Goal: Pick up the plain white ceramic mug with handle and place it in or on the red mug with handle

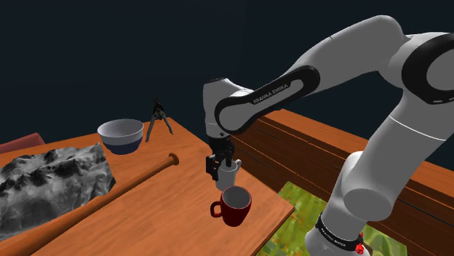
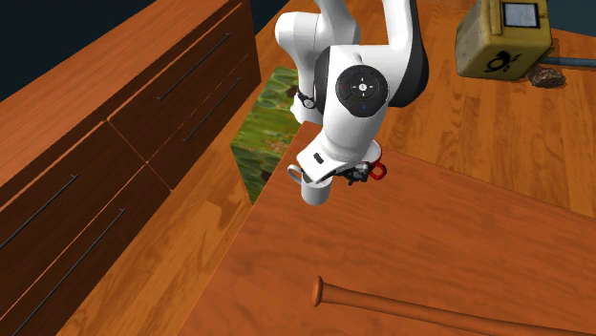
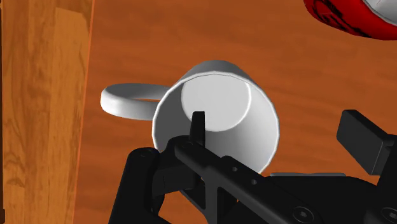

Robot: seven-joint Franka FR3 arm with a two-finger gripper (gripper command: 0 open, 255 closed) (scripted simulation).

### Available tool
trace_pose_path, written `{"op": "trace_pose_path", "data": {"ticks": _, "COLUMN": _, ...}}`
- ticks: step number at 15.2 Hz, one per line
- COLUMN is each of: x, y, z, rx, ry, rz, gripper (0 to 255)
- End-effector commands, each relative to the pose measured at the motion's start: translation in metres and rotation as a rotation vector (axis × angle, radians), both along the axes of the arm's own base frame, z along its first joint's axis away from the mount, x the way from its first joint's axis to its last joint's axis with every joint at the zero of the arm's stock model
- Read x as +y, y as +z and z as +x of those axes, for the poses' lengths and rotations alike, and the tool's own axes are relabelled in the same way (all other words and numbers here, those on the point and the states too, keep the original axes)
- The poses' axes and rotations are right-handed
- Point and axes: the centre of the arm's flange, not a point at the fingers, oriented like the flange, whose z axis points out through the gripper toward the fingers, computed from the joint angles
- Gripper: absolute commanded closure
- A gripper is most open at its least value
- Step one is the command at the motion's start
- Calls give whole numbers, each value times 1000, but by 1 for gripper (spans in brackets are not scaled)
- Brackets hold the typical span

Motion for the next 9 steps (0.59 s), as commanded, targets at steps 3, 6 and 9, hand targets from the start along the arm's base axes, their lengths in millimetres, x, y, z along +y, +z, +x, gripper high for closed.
{"op": "trace_pose_path", "data": {"ticks": 3, "x": -2, "y": -18, "z": -2, "rx": 0, "ry": 0, "rz": 0, "gripper": 0}}
{"op": "trace_pose_path", "data": {"ticks": 6, "x": -2, "y": -18, "z": -2, "rx": 0, "ry": 0, "rz": 0, "gripper": 0}}
{"op": "trace_pose_path", "data": {"ticks": 9, "x": -2, "y": -18, "z": -2, "rx": 0, "ry": 0, "rz": 0, "gripper": 0}}
